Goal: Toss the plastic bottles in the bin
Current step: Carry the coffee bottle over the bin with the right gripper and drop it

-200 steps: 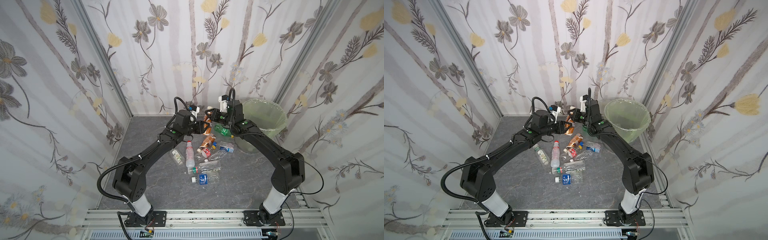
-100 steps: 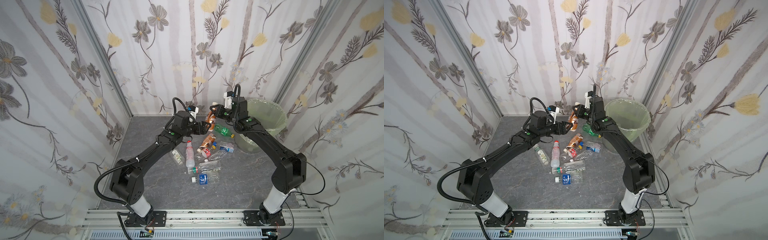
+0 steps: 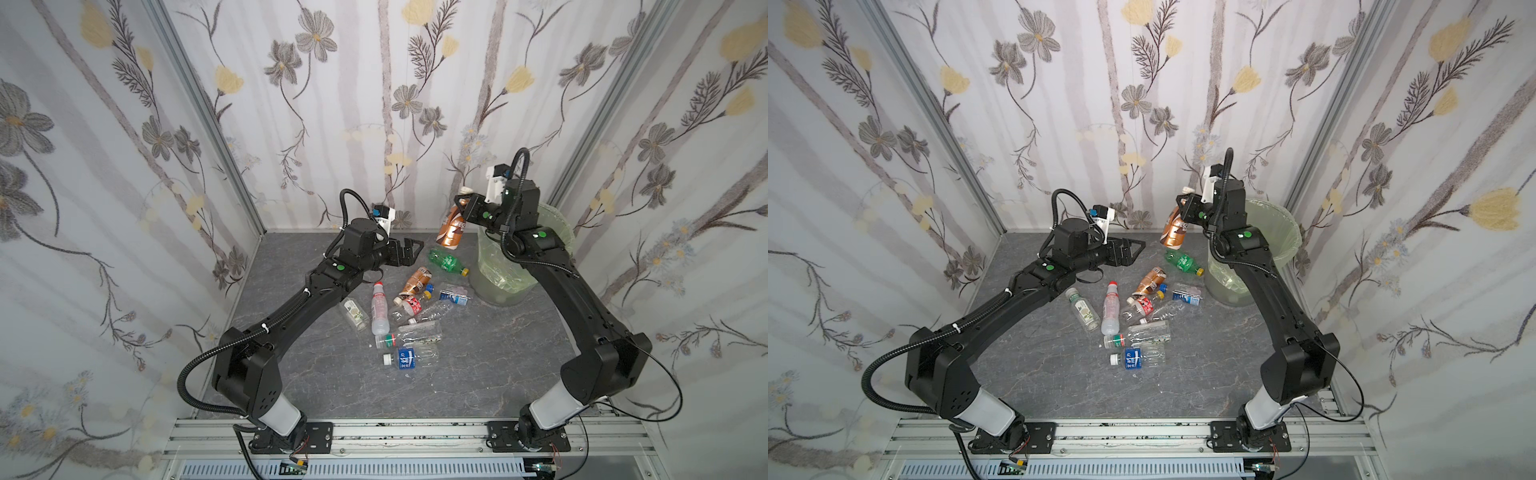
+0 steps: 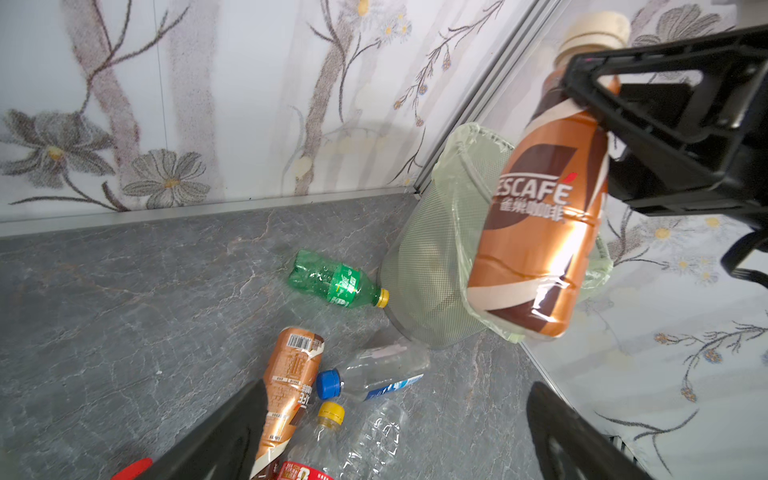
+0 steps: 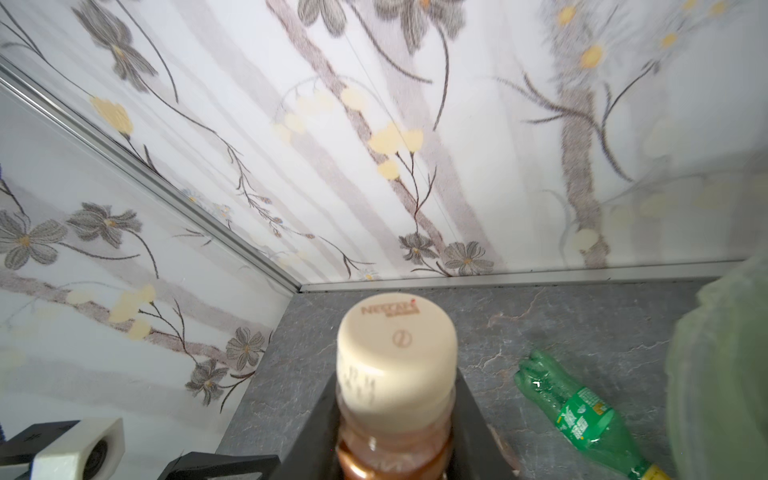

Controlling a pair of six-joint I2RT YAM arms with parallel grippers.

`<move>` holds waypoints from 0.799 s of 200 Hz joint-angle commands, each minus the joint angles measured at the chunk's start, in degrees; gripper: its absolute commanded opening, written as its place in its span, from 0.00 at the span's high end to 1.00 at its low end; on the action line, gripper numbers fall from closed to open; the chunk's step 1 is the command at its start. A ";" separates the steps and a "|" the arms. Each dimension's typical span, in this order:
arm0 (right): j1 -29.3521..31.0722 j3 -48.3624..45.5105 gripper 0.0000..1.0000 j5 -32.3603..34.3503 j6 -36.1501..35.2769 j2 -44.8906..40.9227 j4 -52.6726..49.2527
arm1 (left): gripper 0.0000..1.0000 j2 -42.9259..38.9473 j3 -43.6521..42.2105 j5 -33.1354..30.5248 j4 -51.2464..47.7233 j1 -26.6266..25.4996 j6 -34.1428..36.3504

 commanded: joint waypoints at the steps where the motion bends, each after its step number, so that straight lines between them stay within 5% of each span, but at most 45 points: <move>1: -3.01 -0.21 0.83 2.14 -1.39 -4.90 -0.67 | 0.00 0.28 2.44 -0.49 1.52 -1.81 2.84; 75: -14.66 -5.09 0.83 12.95 -0.02 -23.75 4.99 | 0.00 2.67 6.25 -2.36 1.52 -6.45 5.07; 123: -21.88 -11.43 0.78 9.69 5.86 -21.39 9.30 | 0.00 1.39 4.12 -3.93 1.52 -6.60 5.42; 132: -21.88 -12.64 0.69 9.22 6.23 -18.78 9.35 | 0.00 1.30 3.94 -3.95 1.52 -6.55 5.33; 160: -21.97 -14.43 0.11 7.13 5.90 -11.05 6.37 | 0.00 1.03 3.29 -3.84 1.45 -6.59 4.81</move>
